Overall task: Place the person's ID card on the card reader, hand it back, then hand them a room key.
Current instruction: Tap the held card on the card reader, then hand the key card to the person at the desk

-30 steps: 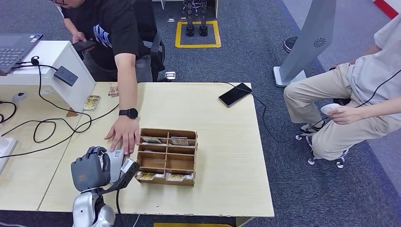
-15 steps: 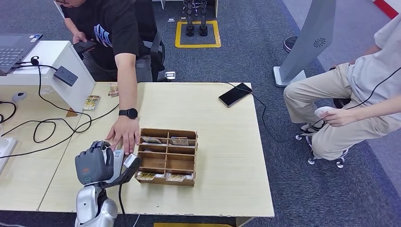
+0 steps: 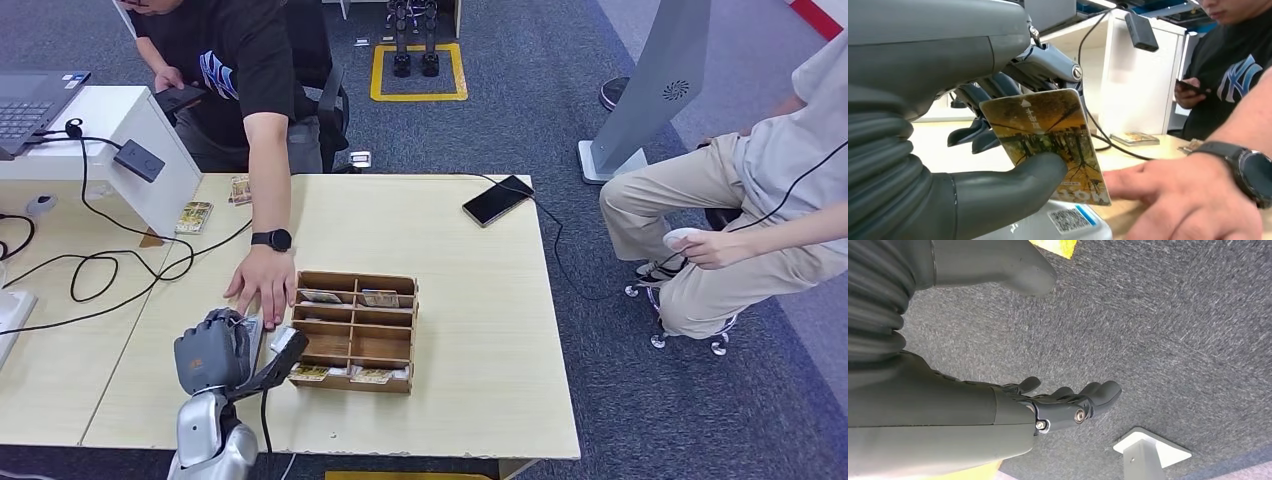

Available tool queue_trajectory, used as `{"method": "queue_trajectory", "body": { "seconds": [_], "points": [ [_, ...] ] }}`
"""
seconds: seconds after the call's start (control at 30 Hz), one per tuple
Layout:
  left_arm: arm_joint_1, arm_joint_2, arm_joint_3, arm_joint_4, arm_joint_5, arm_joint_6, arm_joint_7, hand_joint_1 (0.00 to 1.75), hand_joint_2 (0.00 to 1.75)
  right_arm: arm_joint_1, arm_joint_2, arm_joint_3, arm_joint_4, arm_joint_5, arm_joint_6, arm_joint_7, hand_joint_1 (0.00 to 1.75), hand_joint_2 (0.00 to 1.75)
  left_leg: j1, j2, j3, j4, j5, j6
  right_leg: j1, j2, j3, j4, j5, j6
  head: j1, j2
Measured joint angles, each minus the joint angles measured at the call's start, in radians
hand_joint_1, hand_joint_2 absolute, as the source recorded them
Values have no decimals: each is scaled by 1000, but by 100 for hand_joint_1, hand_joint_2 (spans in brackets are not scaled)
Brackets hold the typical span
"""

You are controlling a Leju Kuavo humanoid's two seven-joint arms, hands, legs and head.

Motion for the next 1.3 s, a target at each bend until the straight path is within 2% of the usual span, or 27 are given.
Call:
{"method": "queue_trajectory", "body": {
  "seconds": [0.13, 0.5, 0.8, 1.13, 1.2, 1.3],
  "points": [
    [-28, 26, -54, 65, 0, 3, 51, 175, 175, -1, -2, 0, 9, -2, 0, -5, 0, 175, 0, 0, 0, 0, 0, 0, 0, 0, 1, 0, 0, 0, 0, 0],
    [-71, 65, -149, 166, 6, 6, 83, 175, 175, -2, -6, 0, 25, -10, 0, -15, 0, 175, 0, 0, 1, 0, 0, 0, 0, 0, 2, 0, 0, 0, 0, 0],
    [-88, 71, -166, 196, 8, 7, 77, 175, 175, -5, -8, 0, 33, -11, 0, -15, 0, 175, 0, 0, 2, 0, 0, 0, 0, 0, 2, 0, 0, 0, 0, 0],
    [-74, 70, -166, 175, 41, 8, 28, 175, 175, -7, -8, 0, 34, -20, 0, -16, 0, 175, 0, 0, 2, 0, 0, 0, 0, 0, 2, 0, 0, 0, 0, 0],
    [-71, 65, -161, 166, 85, 8, -20, 175, 175, -7, -8, 0, 34, -20, 0, -12, 0, 175, 0, 0, 2, 0, 0, 0, 0, 0, 2, 0, 0, 0, 0, 0],
    [-67, 10, -74, 111, 290, 8, -266, 175, 175, -7, -8, 0, 27, -15, 0, 6, 0, 175, 0, -1, 1, 0, 0, 0, 0, -1, 1, 0, 0, 0, 0, 0]
  ]
}}
